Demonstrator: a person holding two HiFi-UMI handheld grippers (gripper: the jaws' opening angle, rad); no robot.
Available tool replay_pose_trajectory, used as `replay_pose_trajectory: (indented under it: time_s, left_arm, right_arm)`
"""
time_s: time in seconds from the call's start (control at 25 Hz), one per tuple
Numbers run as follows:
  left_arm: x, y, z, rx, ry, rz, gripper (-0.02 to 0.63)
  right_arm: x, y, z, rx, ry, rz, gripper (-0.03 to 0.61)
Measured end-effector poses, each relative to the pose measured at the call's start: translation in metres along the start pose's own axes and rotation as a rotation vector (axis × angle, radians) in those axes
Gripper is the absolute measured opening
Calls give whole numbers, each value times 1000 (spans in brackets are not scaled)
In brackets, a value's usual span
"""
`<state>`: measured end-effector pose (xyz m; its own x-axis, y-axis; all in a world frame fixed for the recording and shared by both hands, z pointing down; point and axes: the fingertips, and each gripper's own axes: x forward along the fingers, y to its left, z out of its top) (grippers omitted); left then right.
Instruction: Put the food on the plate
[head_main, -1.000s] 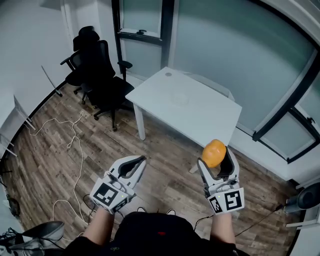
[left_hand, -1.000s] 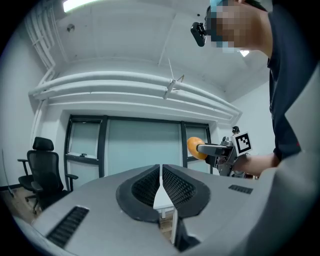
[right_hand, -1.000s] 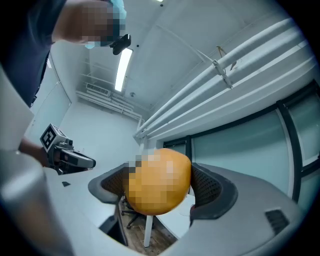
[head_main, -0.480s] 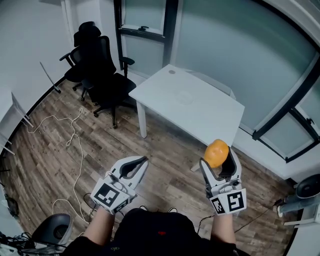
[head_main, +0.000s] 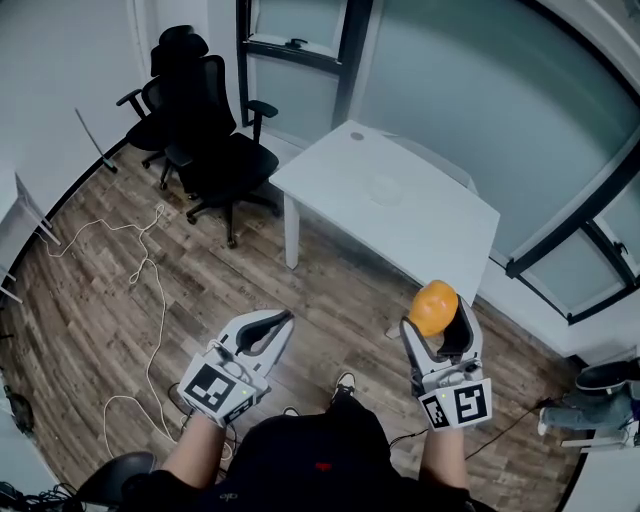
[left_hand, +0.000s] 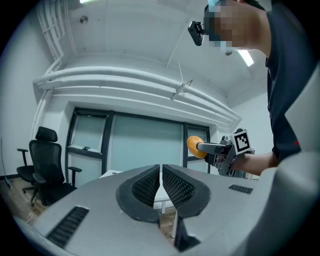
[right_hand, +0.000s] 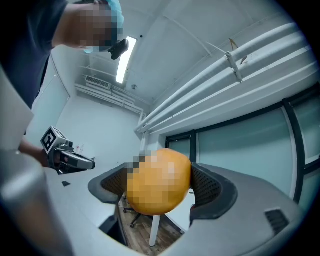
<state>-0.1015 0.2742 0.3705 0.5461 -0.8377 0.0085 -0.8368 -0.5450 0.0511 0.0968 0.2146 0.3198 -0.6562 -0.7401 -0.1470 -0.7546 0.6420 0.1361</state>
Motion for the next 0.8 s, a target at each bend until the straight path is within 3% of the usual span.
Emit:
replay_pose_trajectory:
  time_s: [0.36,0.8]
  left_arm:
    - [31,60,-9,-21,23,39,35]
    - [132,108,4,-11,45,108,35]
  right_arm:
    - [76,-28,-32,21,17,8,379]
    - [164,-127,-59,47,6,39,379]
